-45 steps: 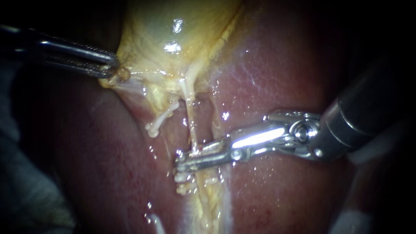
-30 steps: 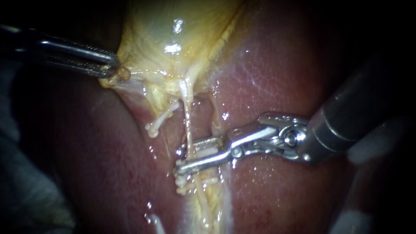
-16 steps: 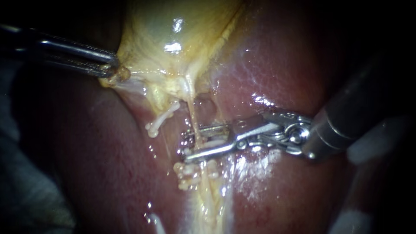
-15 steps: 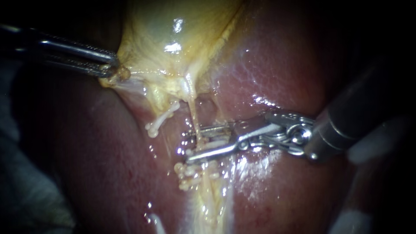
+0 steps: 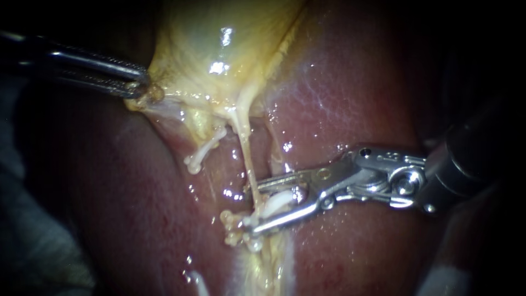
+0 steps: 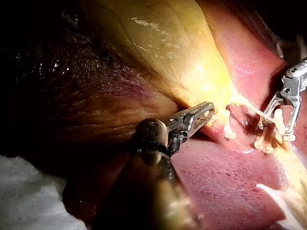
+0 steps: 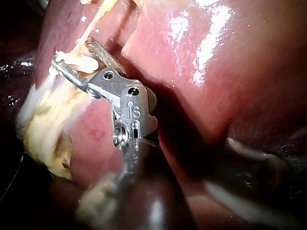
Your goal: Going back second clip right tube
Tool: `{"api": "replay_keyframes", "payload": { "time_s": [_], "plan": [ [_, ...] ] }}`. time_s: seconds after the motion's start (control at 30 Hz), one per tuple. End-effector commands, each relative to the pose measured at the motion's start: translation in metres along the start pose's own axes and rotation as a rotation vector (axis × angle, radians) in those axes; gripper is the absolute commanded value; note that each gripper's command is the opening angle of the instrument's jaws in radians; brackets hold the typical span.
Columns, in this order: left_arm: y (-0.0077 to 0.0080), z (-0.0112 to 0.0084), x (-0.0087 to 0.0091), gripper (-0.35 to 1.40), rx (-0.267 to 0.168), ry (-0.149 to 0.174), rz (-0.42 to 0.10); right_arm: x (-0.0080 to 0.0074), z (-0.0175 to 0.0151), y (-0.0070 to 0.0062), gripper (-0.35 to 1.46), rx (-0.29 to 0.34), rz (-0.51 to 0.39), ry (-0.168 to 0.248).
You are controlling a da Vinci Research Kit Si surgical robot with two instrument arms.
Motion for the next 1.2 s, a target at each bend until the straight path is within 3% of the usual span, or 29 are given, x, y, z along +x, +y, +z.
{"api": "replay_keyframes", "payload": {
  "time_s": [0.03,0.2,0.37,0.53,0.7,0.93,1.03,1.2],
  "plan": [
    [0.0,0.0,0.0,-0.35,0.001,0.0,0.0,-0.0001,-0.0001,0.0002,0.48,-0.001,-0.006,0.0],
    [0.0,0.0,0.0,-0.35,0.001,0.0,0.0,-0.0003,-0.0003,-0.0004,0.49,0.025,-0.007,-0.011],
    [0.0,-0.0001,0.0,-0.35,0.001,0.0,0.0,-0.0004,0.0001,-0.0018,0.48,0.135,-0.023,-0.057],
    [0.0,0.0,0.0,-0.35,0.001,0.0,0.0,-0.0001,0.0009,-0.0022,0.49,0.147,-0.043,-0.036],
    [0.0,0.0,0.0,-0.35,0.001,0.0,0.0,0.0,0.0011,-0.0017,0.49,0.137,-0.042,-0.028],
    [-0.0001,0.0,-0.0001,-0.35,0.001,0.0,0.0,0.0001,0.0006,0.0004,0.48,0.04,-0.027,-0.005],
    [-0.0001,0.0001,-0.0001,-0.35,0.001,0.0,0.0,0.0003,0.0001,0.001,0.49,-0.027,-0.025,-0.032],
    [-0.0001,0.0001,-0.0001,-0.35,0.002,0.001,0.0,0.0016,-0.0012,0.0004,0.5,-0.166,-0.173,-0.083]
  ]
}}
